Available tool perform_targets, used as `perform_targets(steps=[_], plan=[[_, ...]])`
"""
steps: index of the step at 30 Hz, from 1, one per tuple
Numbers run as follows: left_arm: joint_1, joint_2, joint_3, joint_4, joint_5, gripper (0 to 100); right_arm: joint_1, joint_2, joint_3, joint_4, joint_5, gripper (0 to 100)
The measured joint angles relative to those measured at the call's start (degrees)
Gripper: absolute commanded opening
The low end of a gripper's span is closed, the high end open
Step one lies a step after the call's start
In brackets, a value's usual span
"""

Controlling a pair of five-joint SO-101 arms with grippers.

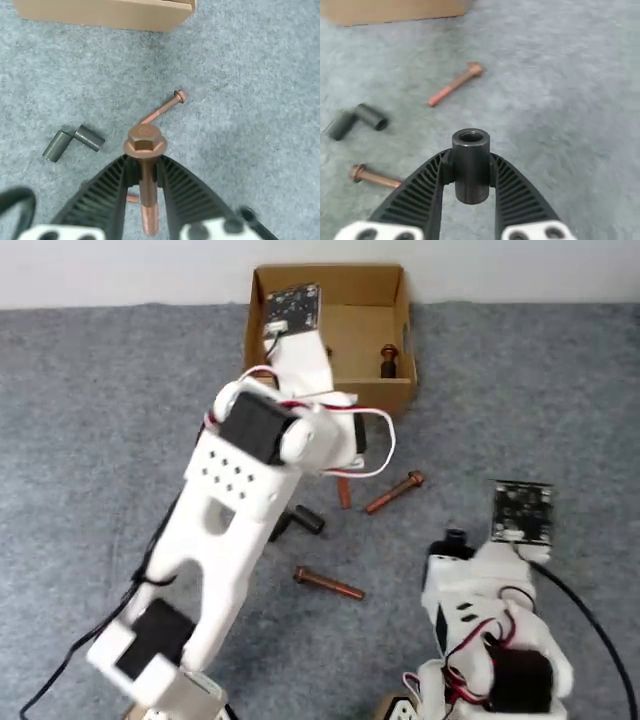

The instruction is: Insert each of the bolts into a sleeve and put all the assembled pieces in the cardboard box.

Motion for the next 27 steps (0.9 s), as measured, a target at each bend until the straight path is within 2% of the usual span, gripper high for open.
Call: perform_targets(steps=[6,11,16,22,27], plan=[[0.0,-12.92,17.93,-6.68,0.0,0,-6.24,-0.26,3.69,-5.1,-1.49,0.8],[-0.88,-27.16,37.45,-17.58,-0.09,0,-9.93,0.44,7.21,-9.85,-1.67,0.8],[-5.27,-42.2,55.91,-30.59,-4.13,0,-13.36,0.44,9.32,-13.45,-1.67,0.8],[-7.03,-58.81,70.77,-42.11,-9.05,0,-17.14,0.35,9.49,-16.97,-1.67,0.8],[-7.12,-69.71,78.42,-48.18,-12.57,0,-17.67,-5.63,10.64,-17.23,-1.67,0.8]])
